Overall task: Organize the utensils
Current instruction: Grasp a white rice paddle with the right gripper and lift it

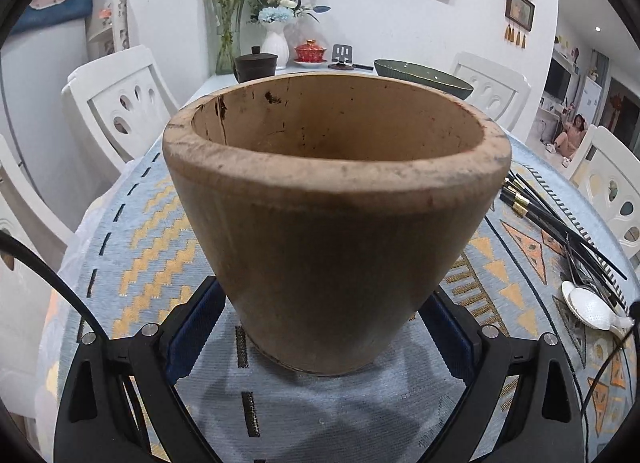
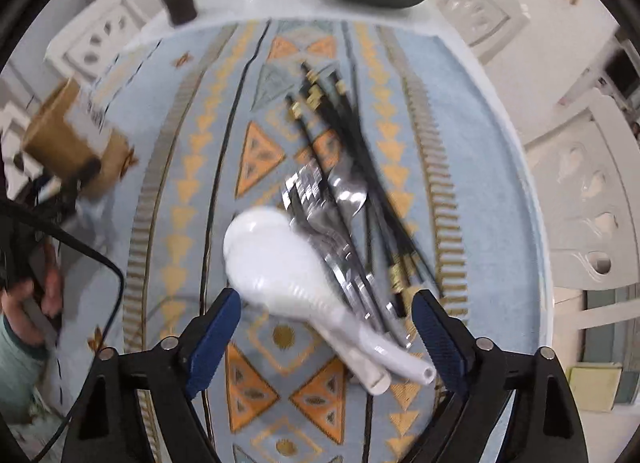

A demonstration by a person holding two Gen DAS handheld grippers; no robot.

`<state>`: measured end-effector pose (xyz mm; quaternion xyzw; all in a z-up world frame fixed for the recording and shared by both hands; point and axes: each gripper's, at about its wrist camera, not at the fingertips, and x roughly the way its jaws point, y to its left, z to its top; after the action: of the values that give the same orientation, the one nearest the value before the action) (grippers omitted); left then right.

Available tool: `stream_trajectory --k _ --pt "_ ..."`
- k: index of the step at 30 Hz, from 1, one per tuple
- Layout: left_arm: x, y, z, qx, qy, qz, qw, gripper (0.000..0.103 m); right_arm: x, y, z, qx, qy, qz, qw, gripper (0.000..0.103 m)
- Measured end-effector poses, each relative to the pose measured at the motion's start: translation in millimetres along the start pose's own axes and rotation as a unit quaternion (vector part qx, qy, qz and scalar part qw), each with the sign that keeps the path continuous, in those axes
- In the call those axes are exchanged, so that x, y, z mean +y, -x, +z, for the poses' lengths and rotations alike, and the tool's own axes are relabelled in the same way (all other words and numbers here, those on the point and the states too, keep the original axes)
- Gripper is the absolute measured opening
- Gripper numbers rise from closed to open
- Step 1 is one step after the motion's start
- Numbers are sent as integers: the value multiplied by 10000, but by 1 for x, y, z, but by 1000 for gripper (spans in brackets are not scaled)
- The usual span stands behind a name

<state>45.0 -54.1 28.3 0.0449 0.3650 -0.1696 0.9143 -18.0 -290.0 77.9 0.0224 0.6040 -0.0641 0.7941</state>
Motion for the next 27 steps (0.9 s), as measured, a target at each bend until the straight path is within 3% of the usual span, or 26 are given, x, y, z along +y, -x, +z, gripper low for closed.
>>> stream_trajectory --k 4,9,11,13,16,19,27 --pt "-1 0 0 -12 -10 36 10000 97 20 -4 -8 126 592 -186 9980 63" --pt "-2 0 0 -7 -1 23 10000 97 31 -21 -13 457 1063 -268 9929 58" --pt "-1 0 0 -2 13 7 10000 97 31 -26 -13 543 1135 -407 9912 38" --pt "-1 -1 -1 3 27 -9 10000 97 20 -25 -7 551 945 -268 9936 31" --pt "0 -1 0 7 37 -19 10000 97 6 -23 3 540 625 -5 9966 30" --pt "0 -1 0 10 40 -24 10000 97 -3 -22 8 538 432 73 9976 21" --pt "0 -1 0 15 43 -22 10000 97 -15 -30 26 398 370 -117 9985 20"
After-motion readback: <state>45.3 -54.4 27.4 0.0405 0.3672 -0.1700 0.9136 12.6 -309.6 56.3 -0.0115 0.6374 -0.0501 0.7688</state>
